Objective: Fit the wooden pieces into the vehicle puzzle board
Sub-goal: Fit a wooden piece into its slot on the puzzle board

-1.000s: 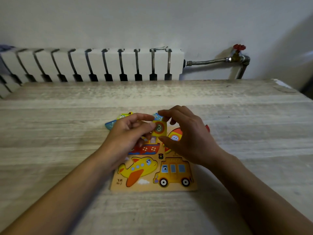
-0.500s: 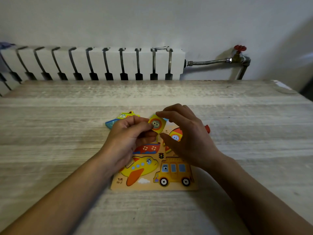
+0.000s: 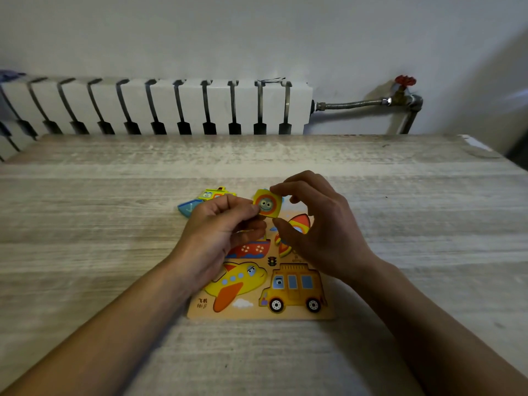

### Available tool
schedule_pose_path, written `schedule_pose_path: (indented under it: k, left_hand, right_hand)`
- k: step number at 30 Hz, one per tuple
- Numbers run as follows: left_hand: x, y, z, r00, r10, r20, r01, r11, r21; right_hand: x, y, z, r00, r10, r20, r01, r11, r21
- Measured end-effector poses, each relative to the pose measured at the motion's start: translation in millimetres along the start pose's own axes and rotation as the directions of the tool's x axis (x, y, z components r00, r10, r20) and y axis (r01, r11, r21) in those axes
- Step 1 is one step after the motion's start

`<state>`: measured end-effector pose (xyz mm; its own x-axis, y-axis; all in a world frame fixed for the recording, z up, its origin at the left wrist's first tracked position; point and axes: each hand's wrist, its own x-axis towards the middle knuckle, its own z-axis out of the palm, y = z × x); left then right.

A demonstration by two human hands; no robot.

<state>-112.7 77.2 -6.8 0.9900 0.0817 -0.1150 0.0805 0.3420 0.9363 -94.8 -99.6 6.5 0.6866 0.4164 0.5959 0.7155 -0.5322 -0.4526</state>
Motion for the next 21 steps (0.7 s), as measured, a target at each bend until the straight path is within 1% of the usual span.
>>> schedule_pose_path:
  k: [1, 3, 5, 6, 8, 10, 11, 13, 15, 17, 21]
  left_hand:
    - [-0.2, -0.2, -0.8, 0.999, 0.035, -0.015, -0.034, 0.998, 0.055]
    - [-1.5, -1.0, -2.2, 0.987, 0.162, -0.020, -0.152, 0.956, 0.251]
    - [-2.4, -3.2, -3.9, 0.950, 0.310, 0.032, -0.290, 0.843, 0.453]
    - [-2.6, -4.2, -4.5, 0.929, 0.362, 0.074, -0.344, 0.776, 0.529]
    - [-2.5, -7.6, -6.1, 0.884, 0.426, 0.191, -0.434, 0.600, 0.672]
    - [-1.6, -12.3, -7.5, 0.851, 0.424, 0.309, -0.484, 0.405, 0.776]
    - [-1.2, -14.5, -8.0, 0.844, 0.406, 0.349, -0.493, 0.334, 0.804]
    - [-1.0, -17.6, -8.2, 0.840, 0.369, 0.398, -0.500, 0.242, 0.831]
    - [-0.8, -19.3, -8.3, 0.836, 0.346, 0.426, -0.507, 0.190, 0.841]
    - [-0.9, -19.5, -9.6, 0.833, 0.335, 0.439, -0.513, 0.173, 0.841]
    - [-0.6, -18.4, -11.1, 0.839, 0.293, 0.459, -0.509, 0.122, 0.852]
  right_hand:
    - [0.4, 0.5, -0.8, 1.000, -0.001, 0.000, 0.001, 1.000, -0.006]
    - [0.8, 2.4, -3.0, 1.000, 0.002, -0.003, -0.002, 1.000, -0.021]
    - [1.4, 6.1, -5.3, 1.000, 0.023, -0.006, -0.024, 0.999, -0.032]
    - [1.8, 8.6, -6.3, 0.999, 0.040, 0.001, -0.039, 0.998, -0.041]
    - [2.3, 15.1, -8.3, 0.996, 0.080, 0.027, -0.077, 0.994, -0.076]
    - [2.4, 22.8, -9.7, 0.990, 0.132, 0.050, -0.126, 0.985, -0.116]
    - [2.4, 26.9, -10.2, 0.985, 0.161, 0.059, -0.152, 0.979, -0.133]
    - [1.5, 34.5, -10.4, 0.972, 0.217, 0.088, -0.200, 0.965, -0.170]
    - [0.1, 40.6, -10.5, 0.955, 0.264, 0.135, -0.235, 0.951, -0.199]
    - [-0.6, 44.0, -11.3, 0.938, 0.296, 0.182, -0.257, 0.943, -0.211]
    - [-0.1, 47.0, -15.4, 0.917, 0.334, 0.220, -0.293, 0.935, -0.198]
